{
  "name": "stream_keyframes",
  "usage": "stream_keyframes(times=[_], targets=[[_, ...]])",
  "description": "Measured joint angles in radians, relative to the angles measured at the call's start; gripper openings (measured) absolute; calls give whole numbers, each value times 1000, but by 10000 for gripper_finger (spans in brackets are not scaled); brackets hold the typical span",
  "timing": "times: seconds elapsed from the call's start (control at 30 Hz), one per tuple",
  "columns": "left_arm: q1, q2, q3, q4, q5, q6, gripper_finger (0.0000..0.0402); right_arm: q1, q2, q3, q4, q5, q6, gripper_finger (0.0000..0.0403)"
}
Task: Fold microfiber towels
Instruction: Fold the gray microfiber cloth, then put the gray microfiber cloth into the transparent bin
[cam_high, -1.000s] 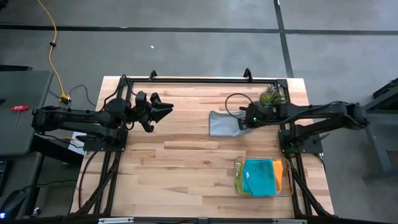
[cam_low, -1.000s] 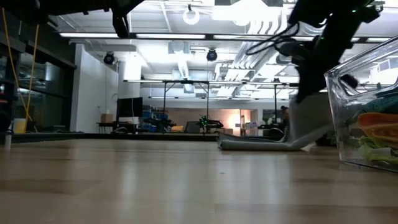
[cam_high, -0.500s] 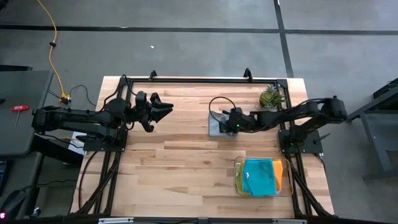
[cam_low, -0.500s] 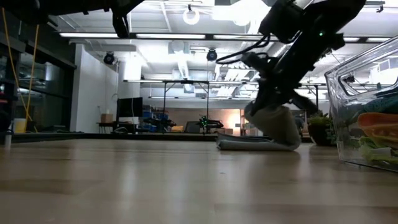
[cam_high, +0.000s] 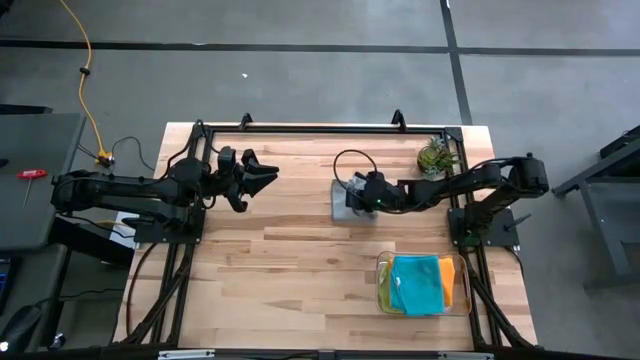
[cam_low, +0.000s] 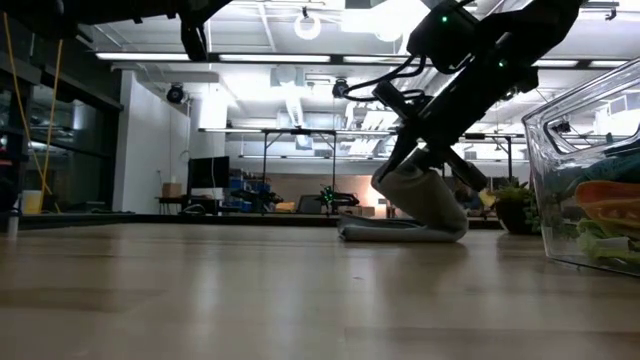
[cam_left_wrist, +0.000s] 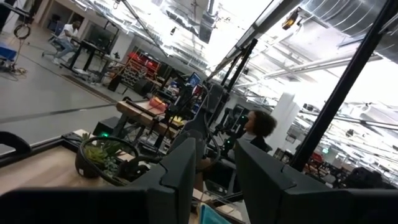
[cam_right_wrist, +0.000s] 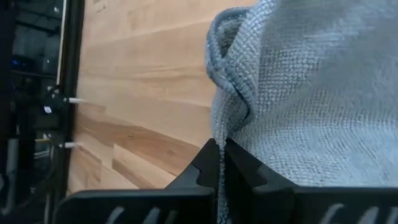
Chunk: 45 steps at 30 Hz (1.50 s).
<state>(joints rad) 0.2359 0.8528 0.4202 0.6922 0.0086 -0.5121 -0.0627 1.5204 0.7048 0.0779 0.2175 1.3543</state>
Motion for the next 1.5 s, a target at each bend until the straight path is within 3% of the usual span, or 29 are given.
stream_keyframes(times=[0.17, 0.27, 0.6, 0.8, 0.9, 1.07, 1.2, 1.5], targets=[[0, 0, 0, 0, -22, 1, 101, 0, 0, 0, 2, -18, 25, 3], [0, 0, 0, 0, -28, 8, 101, 0, 0, 0, 15, -20, 19, 23], [0, 0, 0, 0, -28, 8, 101, -15, 0, 0, 234, -17, 58, 185], [0, 0, 0, 0, -50, 8, 101, -41, -22, 0, 294, -11, -13, 236], [0, 0, 0, 0, -50, 8, 101, -75, -85, 2, 178, -51, -104, 239], [0, 0, 0, -1, -49, -2, 101, -101, -213, 2, -294, -8, -130, 236], [0, 0, 0, -3, -47, -8, 101, -101, -219, 1, -577, 23, -79, 236], [0, 0, 0, -15, -49, -12, 101, -101, -15, 1, -426, -71, -148, 235]])
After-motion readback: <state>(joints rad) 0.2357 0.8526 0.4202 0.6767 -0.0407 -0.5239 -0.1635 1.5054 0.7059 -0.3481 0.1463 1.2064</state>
